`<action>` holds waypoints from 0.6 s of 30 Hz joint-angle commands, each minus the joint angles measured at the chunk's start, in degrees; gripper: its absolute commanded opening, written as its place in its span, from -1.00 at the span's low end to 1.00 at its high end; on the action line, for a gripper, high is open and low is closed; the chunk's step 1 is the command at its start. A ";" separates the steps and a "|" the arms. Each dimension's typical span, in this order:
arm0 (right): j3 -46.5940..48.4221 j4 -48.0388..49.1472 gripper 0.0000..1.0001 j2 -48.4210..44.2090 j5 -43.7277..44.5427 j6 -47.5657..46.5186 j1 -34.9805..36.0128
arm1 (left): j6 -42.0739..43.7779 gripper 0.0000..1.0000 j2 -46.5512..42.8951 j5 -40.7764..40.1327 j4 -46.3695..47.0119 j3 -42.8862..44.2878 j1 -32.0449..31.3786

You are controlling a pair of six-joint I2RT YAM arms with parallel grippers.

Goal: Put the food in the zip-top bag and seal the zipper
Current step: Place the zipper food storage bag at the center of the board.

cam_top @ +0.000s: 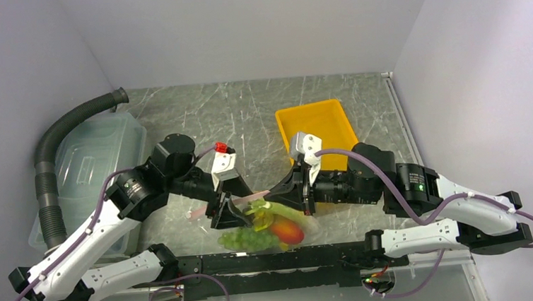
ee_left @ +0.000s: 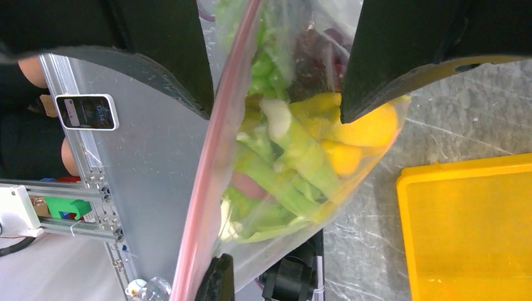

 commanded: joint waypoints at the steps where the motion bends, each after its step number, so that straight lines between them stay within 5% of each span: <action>1: 4.55 8.81 -1.00 -1.20 0.06 -0.01 0.03 | 1.98 0.45 0.43 -0.05 -0.65 -0.29 0.03; 4: 4.51 8.79 -1.00 -1.26 0.39 0.10 -0.01 | 2.54 0.12 1.96 -0.71 -1.96 0.49 0.07; 9: 3.96 9.08 -1.00 -1.91 0.42 0.40 0.05 | 2.35 -0.93 3.79 -3.82 -3.04 1.75 -0.06; 18: 2.63 8.52 -1.00 -3.32 4.11 0.75 0.05 | 0.76 -1.00 2.47 -8.41 -1.20 2.33 -0.06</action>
